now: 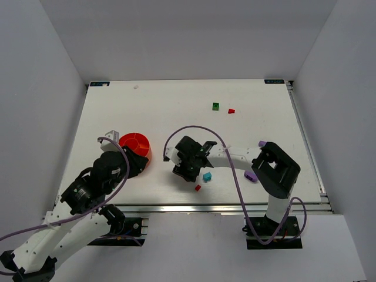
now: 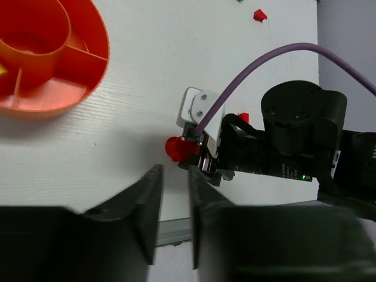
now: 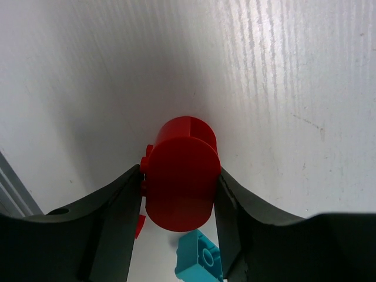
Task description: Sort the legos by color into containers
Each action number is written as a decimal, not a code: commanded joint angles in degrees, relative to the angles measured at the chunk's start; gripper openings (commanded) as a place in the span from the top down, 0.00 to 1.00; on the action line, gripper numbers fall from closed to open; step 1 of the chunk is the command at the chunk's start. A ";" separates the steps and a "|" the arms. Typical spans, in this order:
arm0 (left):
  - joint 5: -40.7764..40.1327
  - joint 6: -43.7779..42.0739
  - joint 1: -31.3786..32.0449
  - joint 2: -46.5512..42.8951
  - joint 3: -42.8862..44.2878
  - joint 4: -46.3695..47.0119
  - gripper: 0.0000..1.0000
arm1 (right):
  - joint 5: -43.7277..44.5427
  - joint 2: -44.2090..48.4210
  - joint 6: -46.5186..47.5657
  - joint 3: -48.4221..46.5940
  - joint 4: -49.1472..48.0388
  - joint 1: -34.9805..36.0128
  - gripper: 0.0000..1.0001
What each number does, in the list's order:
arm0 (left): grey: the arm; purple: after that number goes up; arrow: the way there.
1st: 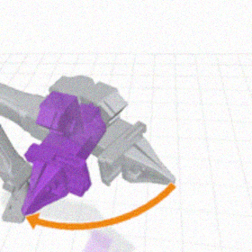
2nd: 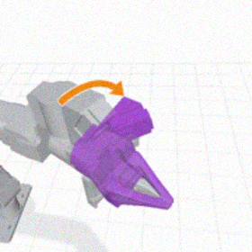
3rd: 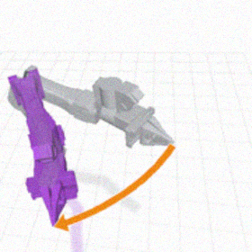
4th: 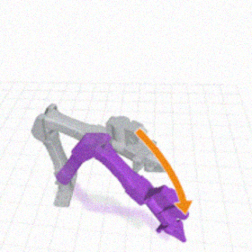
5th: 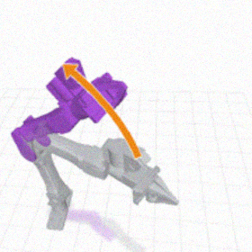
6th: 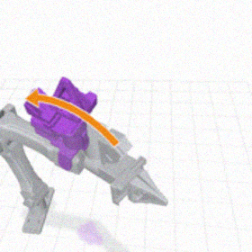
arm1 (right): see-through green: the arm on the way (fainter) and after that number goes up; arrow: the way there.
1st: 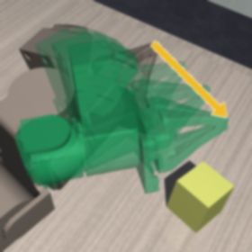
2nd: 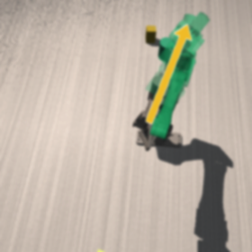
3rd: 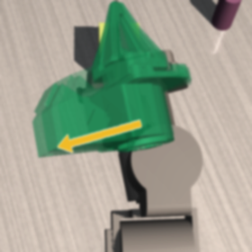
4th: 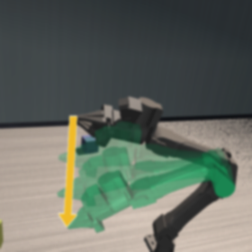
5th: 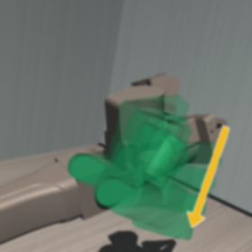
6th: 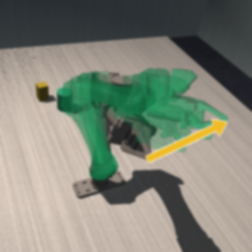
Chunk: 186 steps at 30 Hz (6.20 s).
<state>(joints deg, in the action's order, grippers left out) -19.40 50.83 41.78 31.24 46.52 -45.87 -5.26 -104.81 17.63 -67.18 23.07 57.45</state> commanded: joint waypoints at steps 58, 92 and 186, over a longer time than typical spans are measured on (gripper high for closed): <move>25.46 9.11 -0.12 14.37 -11.19 31.36 0.24 | -29.29 25.45 17.00 4.51 -4.35 -5.60 1.00; 15.73 1.65 -0.12 18.94 -5.05 25.76 0.99 | -19.72 27.29 11.12 6.53 -9.79 -6.21 0.22; 61.85 -35.18 -17.35 40.38 7.53 30.93 0.28 | -15.03 13.33 3.98 -3.91 4.32 -40.40 0.42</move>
<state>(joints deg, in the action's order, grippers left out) 36.05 17.17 23.18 73.01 53.52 -19.92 -18.11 -89.21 17.43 -65.76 17.89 17.45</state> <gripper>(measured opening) 0.718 0.589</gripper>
